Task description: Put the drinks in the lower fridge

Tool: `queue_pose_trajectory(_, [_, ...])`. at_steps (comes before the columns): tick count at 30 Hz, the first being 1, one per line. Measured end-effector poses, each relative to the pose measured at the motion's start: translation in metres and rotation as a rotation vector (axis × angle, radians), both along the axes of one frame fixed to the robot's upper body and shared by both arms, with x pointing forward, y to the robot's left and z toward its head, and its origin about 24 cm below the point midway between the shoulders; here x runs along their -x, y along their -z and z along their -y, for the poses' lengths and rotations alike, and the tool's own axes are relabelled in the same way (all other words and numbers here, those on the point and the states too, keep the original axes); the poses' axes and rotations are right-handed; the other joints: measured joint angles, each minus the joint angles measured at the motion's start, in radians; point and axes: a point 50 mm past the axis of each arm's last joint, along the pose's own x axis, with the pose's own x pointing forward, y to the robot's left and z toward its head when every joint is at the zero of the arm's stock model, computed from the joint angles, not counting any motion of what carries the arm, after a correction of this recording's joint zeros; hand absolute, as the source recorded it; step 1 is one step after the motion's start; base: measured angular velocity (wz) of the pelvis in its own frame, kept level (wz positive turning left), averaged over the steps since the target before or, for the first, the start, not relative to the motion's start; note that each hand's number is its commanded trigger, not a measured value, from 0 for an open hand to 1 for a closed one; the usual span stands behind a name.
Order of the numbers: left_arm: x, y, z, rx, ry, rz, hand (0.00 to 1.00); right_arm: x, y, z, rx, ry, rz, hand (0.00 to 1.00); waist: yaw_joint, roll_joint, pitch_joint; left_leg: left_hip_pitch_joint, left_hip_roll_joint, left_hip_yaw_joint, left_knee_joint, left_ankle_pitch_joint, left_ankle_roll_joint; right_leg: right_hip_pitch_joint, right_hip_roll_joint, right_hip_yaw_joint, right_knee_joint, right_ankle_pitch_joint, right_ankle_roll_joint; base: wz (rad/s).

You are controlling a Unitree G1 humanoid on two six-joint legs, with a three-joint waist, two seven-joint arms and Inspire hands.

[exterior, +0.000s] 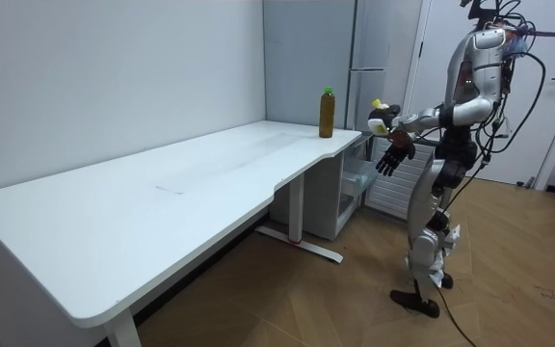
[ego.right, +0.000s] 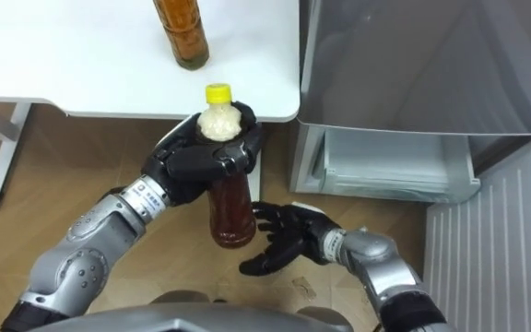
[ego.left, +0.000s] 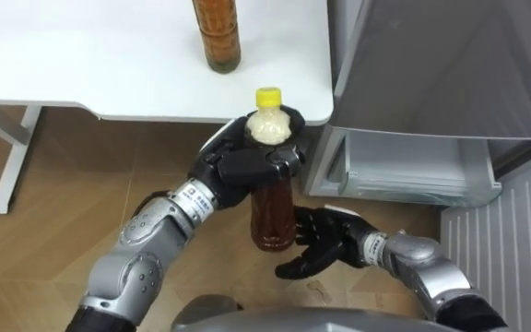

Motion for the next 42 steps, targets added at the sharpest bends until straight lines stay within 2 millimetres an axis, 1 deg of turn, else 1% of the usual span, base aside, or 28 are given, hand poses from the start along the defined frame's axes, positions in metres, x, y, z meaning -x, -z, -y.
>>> queue_pose_trajectory(4, [0.001,0.002,-0.004,-0.023,0.002,-0.004,1.00,0.000,-0.001,-0.001,-0.009,-0.007,-0.001,0.00,0.001,0.007,0.0043,-0.001,0.000,0.000,0.000,0.000,0.000,0.001,0.000,-0.001,0.000,0.000,0.000,0.00])
queue_pose_trajectory(6, [0.002,0.003,-0.005,-0.028,0.001,-0.010,1.00,0.000,-0.001,-0.001,-0.011,-0.008,0.001,0.00,0.001,0.010,0.0049,-0.002,0.000,0.000,0.001,0.000,0.000,0.000,0.000,-0.001,0.000,0.000,0.000,0.00])
queue_pose_trajectory(11, [0.002,0.004,-0.005,-0.060,0.009,-0.004,1.00,0.001,-0.004,-0.002,-0.026,-0.016,0.013,0.00,0.008,0.013,0.0043,-0.003,0.002,0.000,-0.006,0.000,0.000,-0.002,0.002,0.000,0.000,0.000,0.000,0.00])
queue_pose_trajectory(19, [0.003,0.006,-0.006,-0.072,0.009,-0.007,1.00,0.000,-0.007,-0.002,-0.037,-0.022,0.024,0.00,0.009,0.015,0.0036,-0.003,0.002,0.001,-0.003,0.000,0.000,-0.004,0.002,0.004,0.000,0.000,0.000,0.00])
queue_pose_trajectory(21, [0.004,0.010,-0.007,-0.076,0.004,-0.023,1.00,-0.001,-0.009,-0.002,-0.047,-0.021,0.033,0.00,0.009,0.016,0.0030,-0.003,0.002,0.001,-0.003,0.000,0.000,-0.003,0.002,0.003,0.000,0.000,0.000,0.00])
queue_pose_trajectory(23, [0.006,0.020,-0.009,-0.085,-0.004,-0.064,1.00,-0.002,-0.010,-0.002,-0.073,-0.002,0.032,0.00,0.008,0.016,0.0025,-0.003,0.002,0.000,-0.002,0.000,0.000,-0.003,0.002,0.002,0.000,0.000,0.000,0.00])
queue_pose_trajectory(25, [0.008,0.024,-0.009,-0.094,-0.005,-0.084,1.00,-0.001,-0.009,-0.002,-0.073,-0.005,0.026,0.00,0.007,0.016,0.0025,-0.004,0.002,0.000,-0.002,0.000,0.000,-0.003,0.002,0.001,0.000,0.000,0.000,0.00])
queue_pose_trajectory(33, [0.009,0.025,-0.005,-0.120,0.018,-0.078,1.00,0.002,-0.008,-0.003,-0.088,-0.024,-0.002,0.00,0.007,0.015,0.0029,-0.008,0.004,0.000,0.007,0.000,0.000,-0.003,0.002,0.001,0.003,0.000,0.000,0.00])
queue_pose_trajectory(36, [0.010,0.026,-0.003,-0.121,0.030,-0.077,1.00,0.004,-0.008,-0.003,-0.100,-0.028,-0.012,0.00,0.006,0.012,0.0049,-0.008,0.005,0.000,0.010,0.000,0.000,-0.004,0.002,0.002,0.012,0.000,0.000,0.00])
queue_pose_trajectory(42, [0.009,0.023,-0.002,-0.124,0.029,-0.052,1.00,0.005,-0.008,-0.004,-0.130,-0.023,-0.028,0.00,0.007,0.001,0.0036,-0.030,0.005,0.001,0.023,-0.001,0.001,-0.022,0.004,0.012,0.015,-0.001,-0.001,0.00])
